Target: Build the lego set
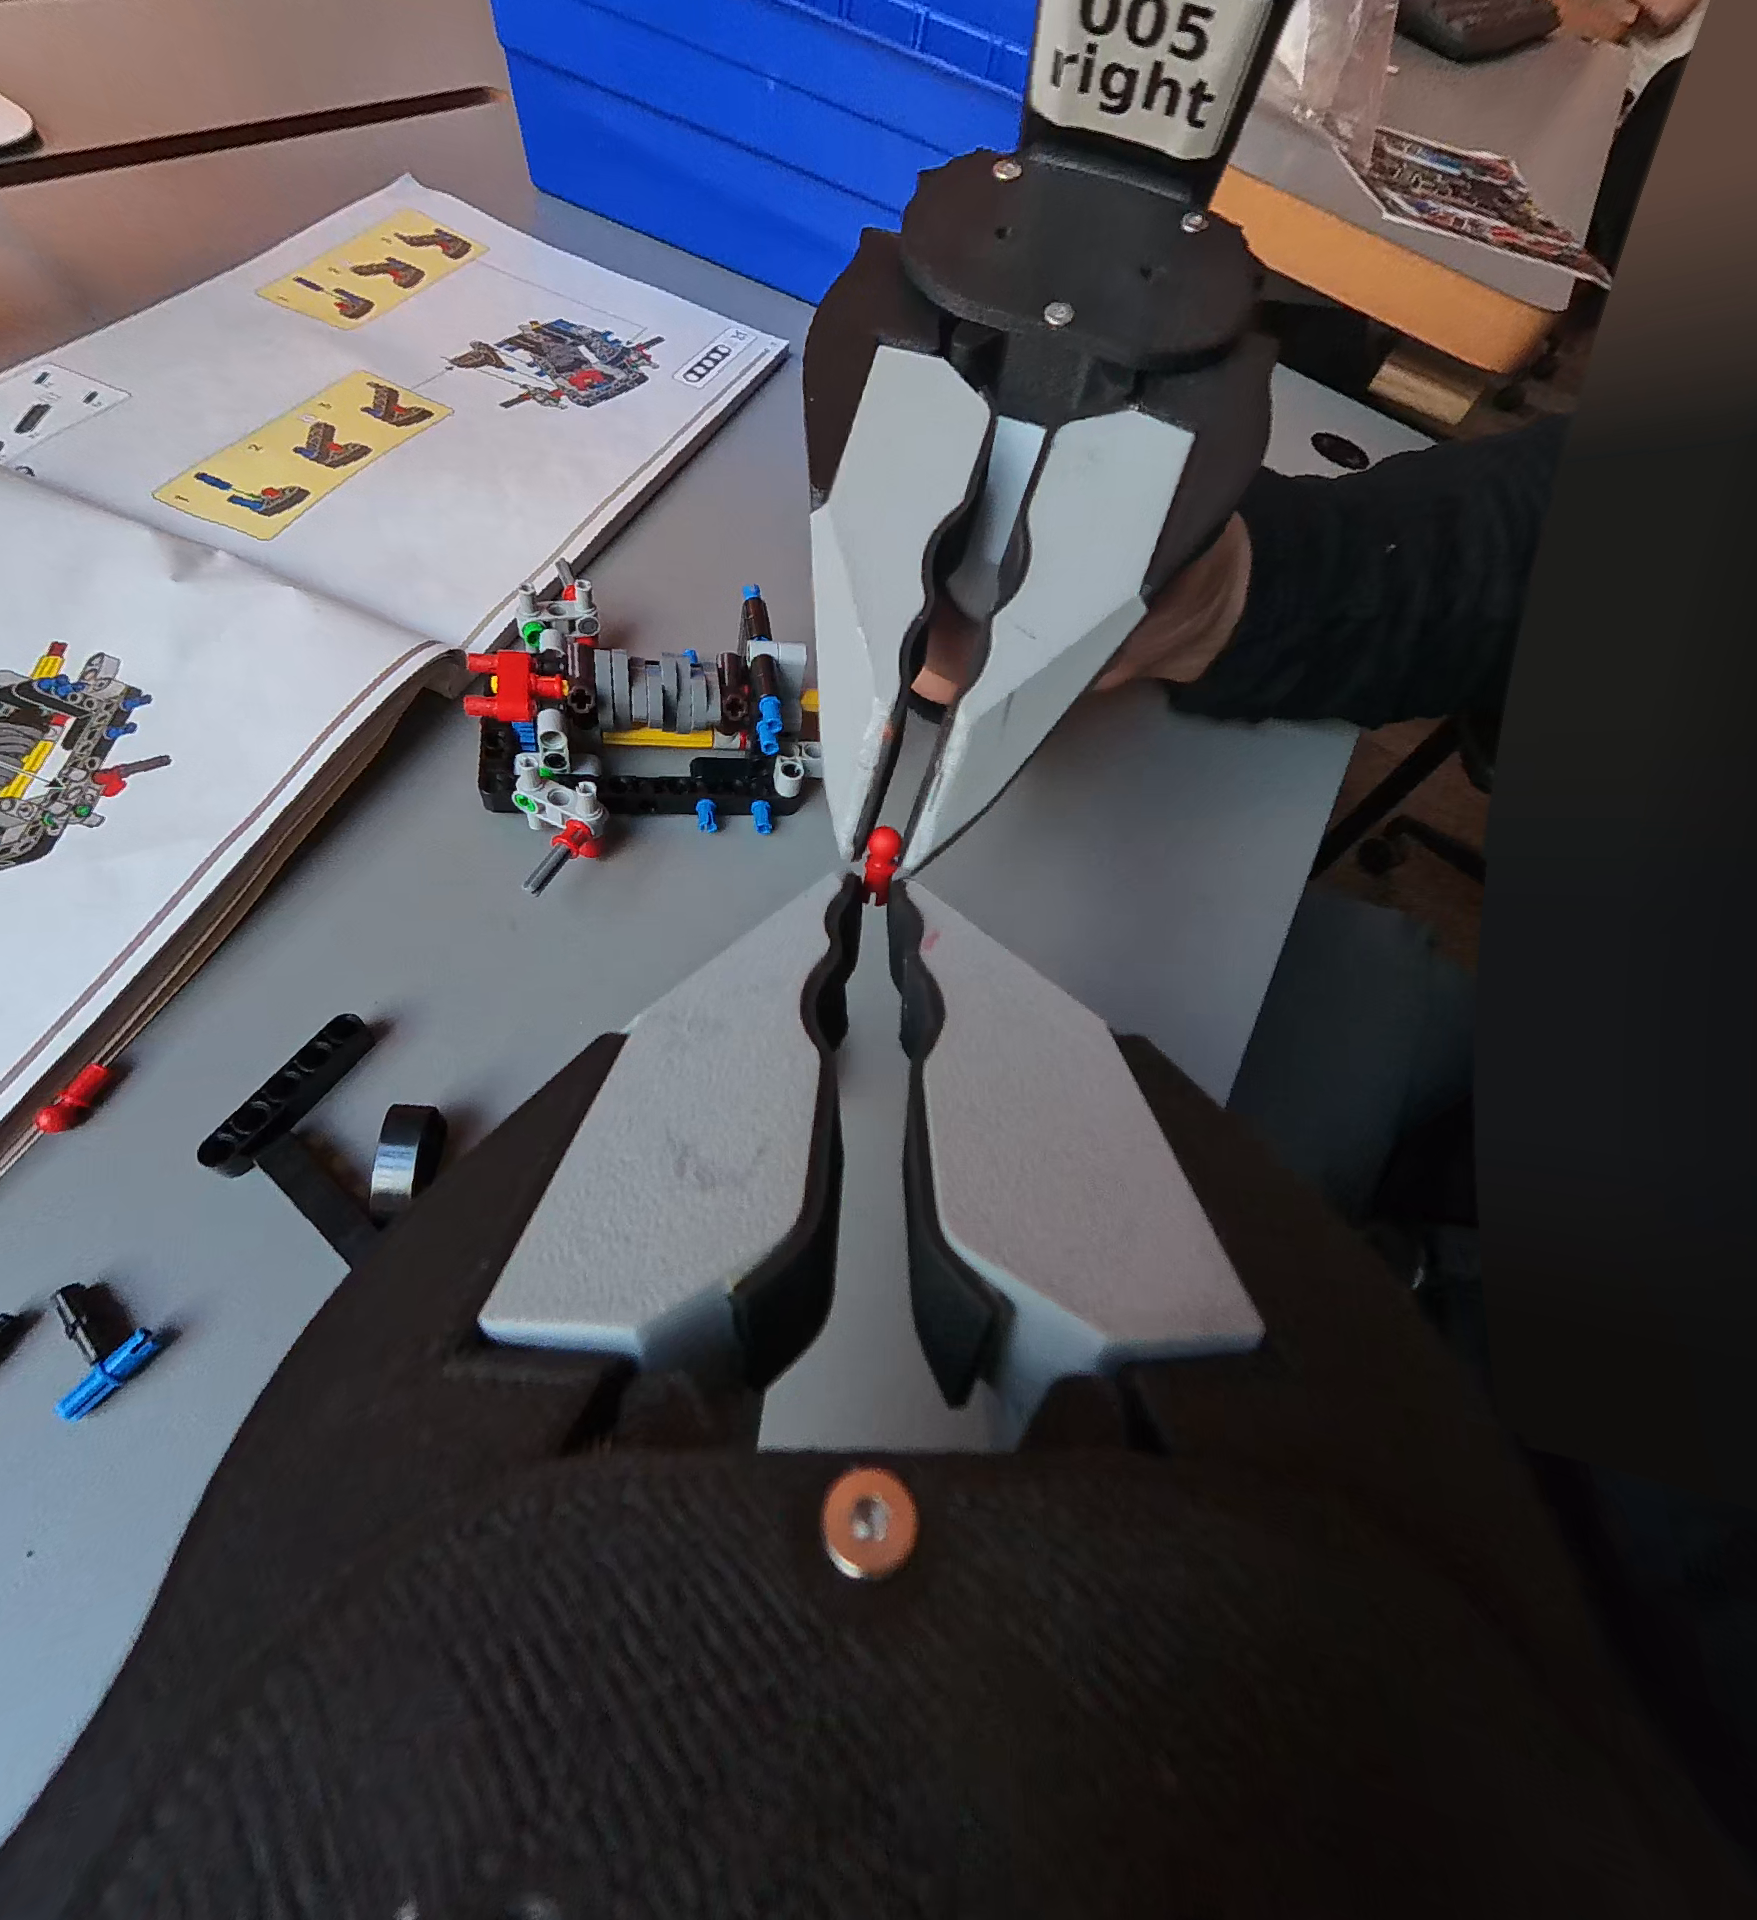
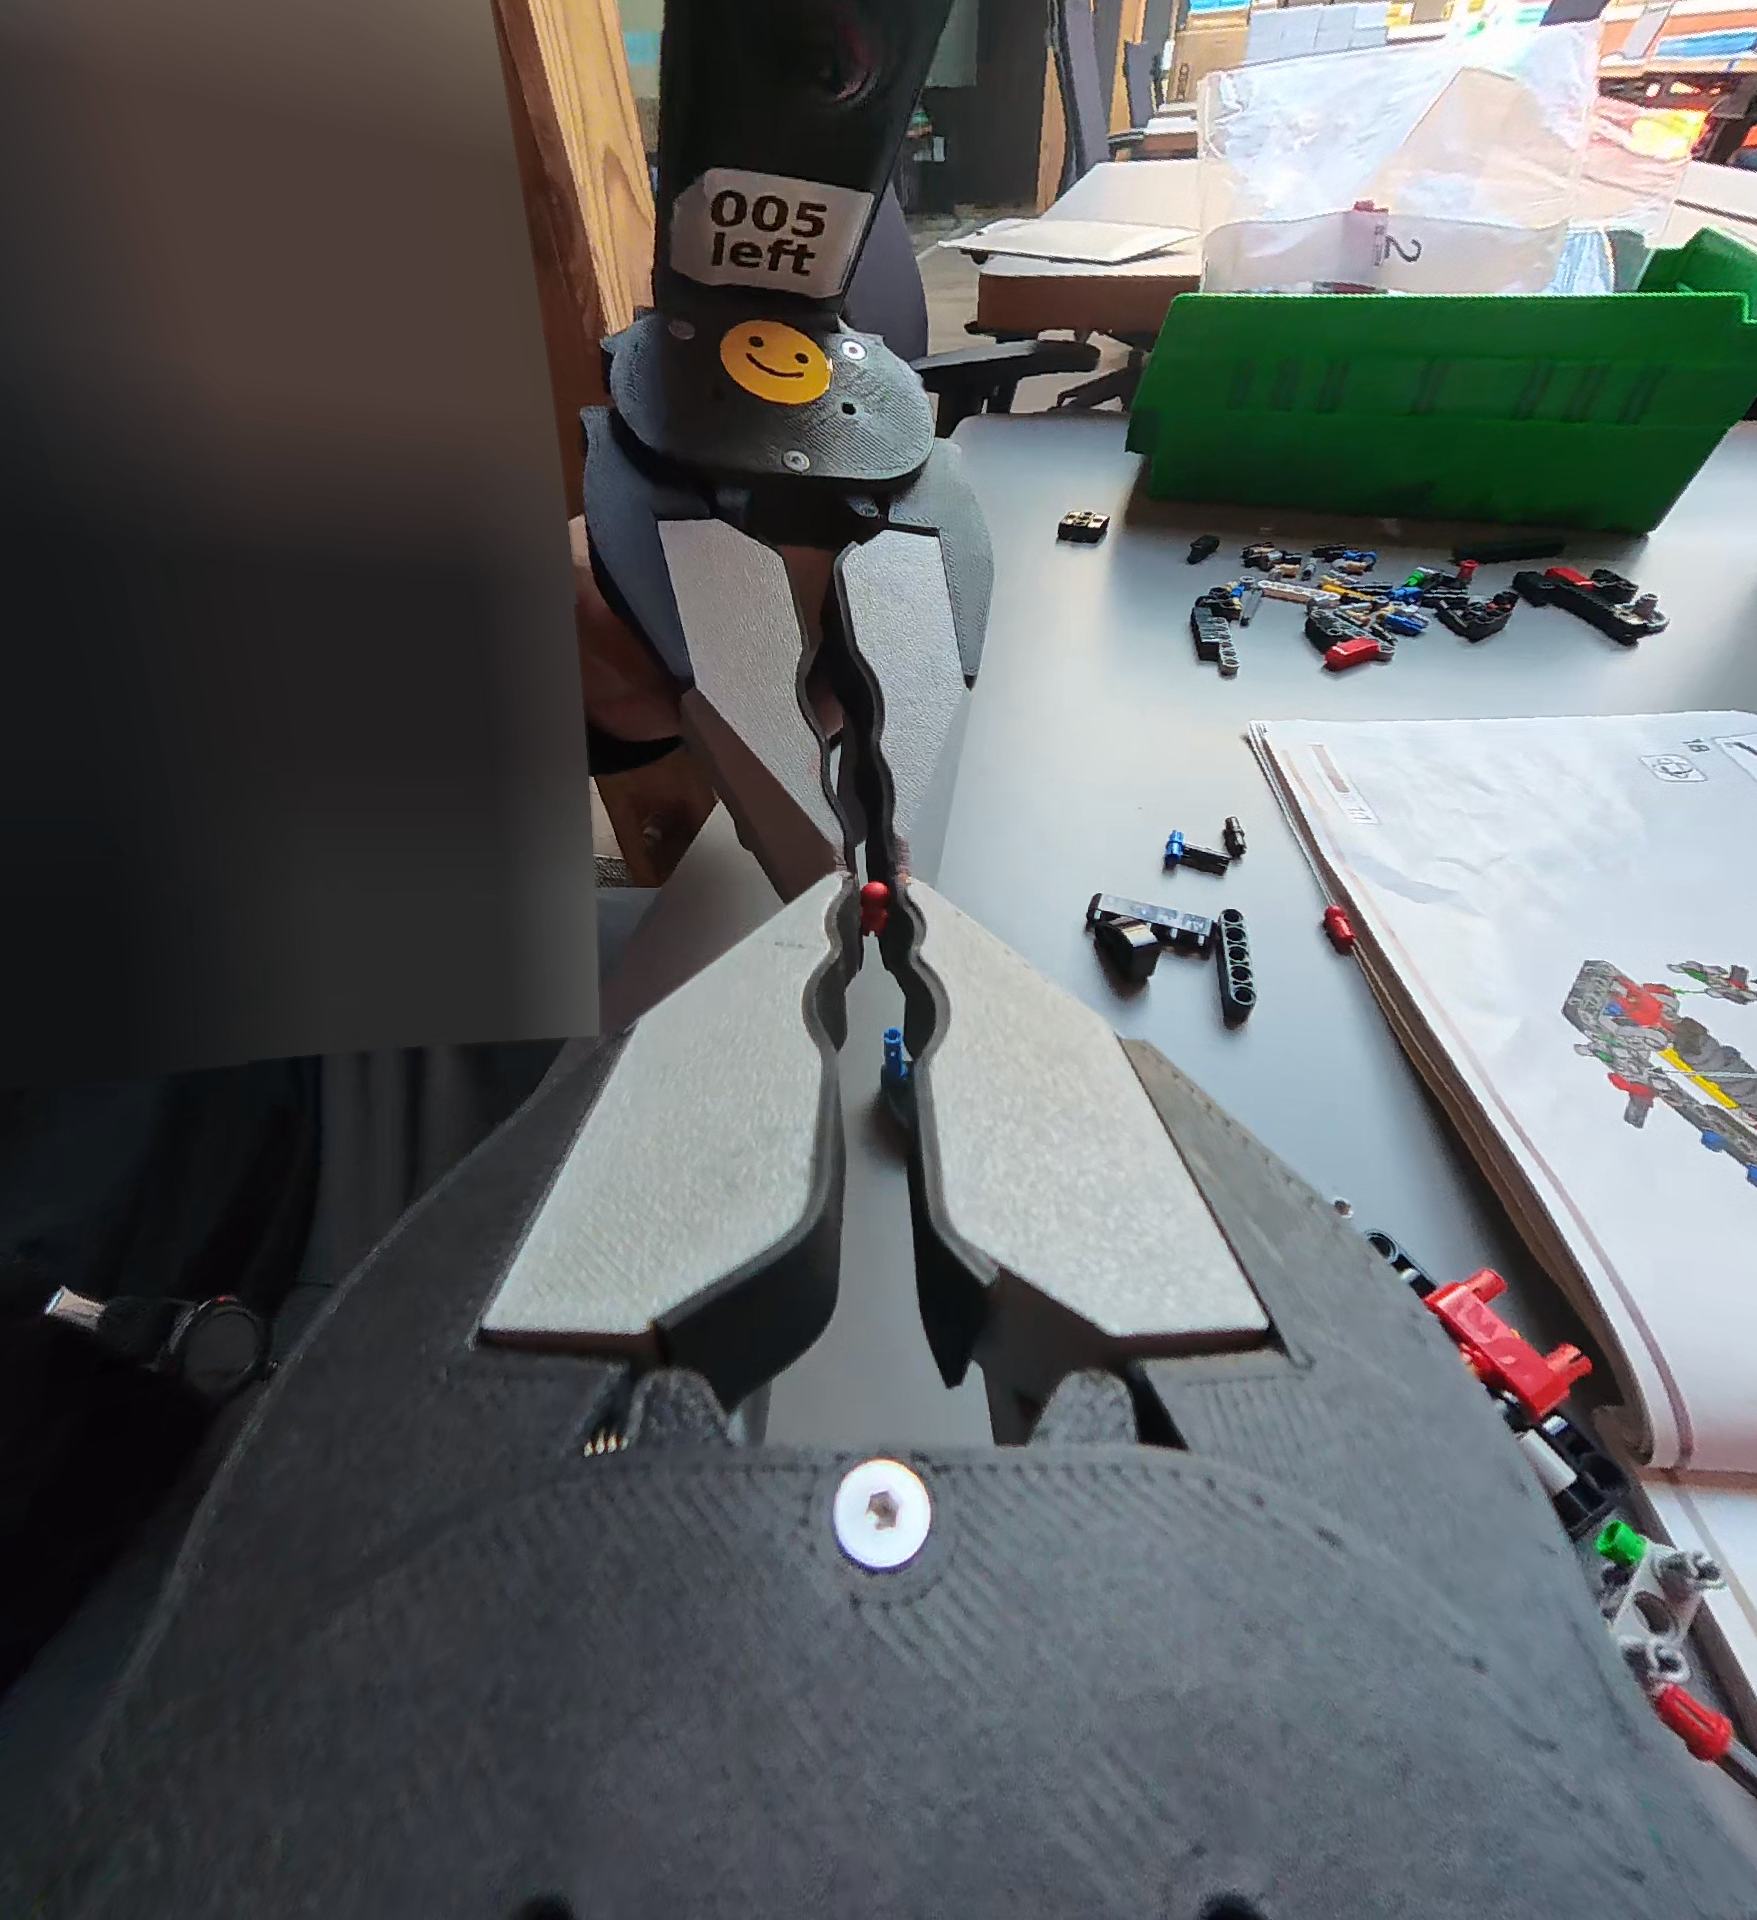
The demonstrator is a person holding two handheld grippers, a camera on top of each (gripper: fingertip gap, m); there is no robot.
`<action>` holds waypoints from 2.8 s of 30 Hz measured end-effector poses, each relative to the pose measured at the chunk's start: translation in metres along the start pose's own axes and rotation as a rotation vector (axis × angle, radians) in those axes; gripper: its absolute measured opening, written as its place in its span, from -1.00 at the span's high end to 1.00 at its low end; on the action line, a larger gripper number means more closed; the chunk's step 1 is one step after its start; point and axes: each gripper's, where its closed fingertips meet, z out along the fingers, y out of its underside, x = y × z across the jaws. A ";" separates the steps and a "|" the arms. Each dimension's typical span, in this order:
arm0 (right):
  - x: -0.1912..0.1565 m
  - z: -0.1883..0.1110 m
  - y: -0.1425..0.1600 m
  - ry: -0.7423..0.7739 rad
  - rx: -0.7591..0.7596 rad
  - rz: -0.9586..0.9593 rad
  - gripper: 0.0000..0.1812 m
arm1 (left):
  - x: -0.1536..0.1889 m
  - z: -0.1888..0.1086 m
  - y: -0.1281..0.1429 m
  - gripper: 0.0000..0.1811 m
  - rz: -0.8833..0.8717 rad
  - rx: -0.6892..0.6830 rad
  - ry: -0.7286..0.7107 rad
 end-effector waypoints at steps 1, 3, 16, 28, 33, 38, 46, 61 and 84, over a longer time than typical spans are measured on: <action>0.000 0.000 0.000 0.002 -0.003 -0.002 0.97 | 0.000 0.000 0.000 0.97 0.000 -0.003 -0.001; 0.001 0.001 0.001 0.001 -0.009 0.005 0.97 | -0.001 0.000 0.001 0.97 -0.001 -0.005 -0.004; 0.010 0.011 0.041 0.024 -0.234 0.129 0.97 | -0.023 0.012 0.062 0.67 0.084 -0.286 -0.005; 0.012 0.021 0.066 0.049 -0.399 0.121 0.98 | -0.020 0.018 0.063 0.85 0.066 -0.303 0.063; 0.004 0.020 0.068 0.057 -0.405 0.106 0.97 | -0.011 0.018 0.065 0.85 0.082 -0.310 0.094; 0.000 0.017 0.069 0.063 -0.406 0.091 0.97 | -0.007 0.019 0.065 0.85 0.083 -0.314 0.123; -0.018 0.014 0.071 0.055 -0.410 -0.009 0.98 | 0.011 0.017 0.069 0.84 0.087 -0.336 0.231; -0.029 0.005 0.081 0.036 -0.619 -0.161 0.97 | 0.021 0.018 0.072 0.84 0.124 -0.343 0.257; -0.024 -0.001 0.078 -0.009 -1.012 -0.086 0.97 | 0.020 0.029 0.066 0.84 0.108 -0.324 0.189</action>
